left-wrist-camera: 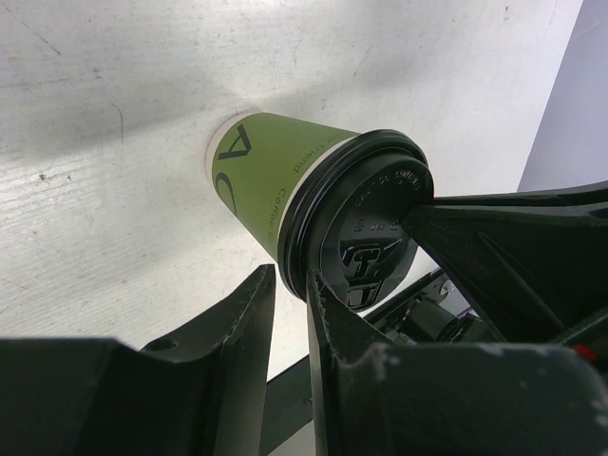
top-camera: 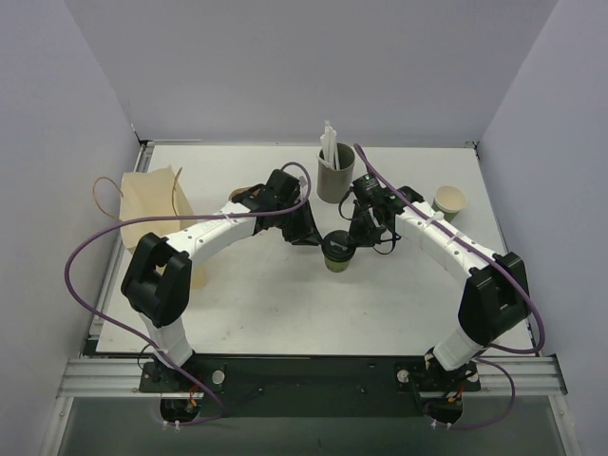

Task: Pack the takeout coffee

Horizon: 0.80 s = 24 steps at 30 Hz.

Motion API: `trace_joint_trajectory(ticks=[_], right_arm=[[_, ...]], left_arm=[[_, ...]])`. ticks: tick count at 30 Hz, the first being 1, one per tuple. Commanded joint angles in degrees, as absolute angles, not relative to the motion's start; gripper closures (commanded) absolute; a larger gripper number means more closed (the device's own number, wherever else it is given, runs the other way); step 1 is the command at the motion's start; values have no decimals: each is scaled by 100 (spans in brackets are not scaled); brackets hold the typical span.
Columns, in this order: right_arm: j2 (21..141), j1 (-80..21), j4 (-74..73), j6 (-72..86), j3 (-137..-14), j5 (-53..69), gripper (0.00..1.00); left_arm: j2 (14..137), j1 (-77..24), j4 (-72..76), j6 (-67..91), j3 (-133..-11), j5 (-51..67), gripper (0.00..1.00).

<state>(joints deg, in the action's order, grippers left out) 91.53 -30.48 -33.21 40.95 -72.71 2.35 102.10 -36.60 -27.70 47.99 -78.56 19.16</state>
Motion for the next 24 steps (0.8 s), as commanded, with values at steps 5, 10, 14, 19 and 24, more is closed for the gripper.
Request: trace_joint_trajectory(ticks=[5,10,14,19,24], right_arm=[[9536,-3094,-3964,4052,-7084,105,85],[9554,-3094,-3964,4061,-7101,123,85],[9571,-3094,-3964,4043,-7084,141,85],[9615,-3111,-3938,4052,-7049,158,85],[9615,-3120,-3885,4078,-6926,193,85]], left_arm=[[10432,-3683,-2487,4825,-8016,2092,71],[10520,-3700,-2531,4825,-7998,2057,73],[10582,-3744,-2548,4790,-7980,2022,74],[10749,-3867,-2856,4694,-7989,1680,78],[10907,-3955,-3067,4650,-7840,1459,81]])
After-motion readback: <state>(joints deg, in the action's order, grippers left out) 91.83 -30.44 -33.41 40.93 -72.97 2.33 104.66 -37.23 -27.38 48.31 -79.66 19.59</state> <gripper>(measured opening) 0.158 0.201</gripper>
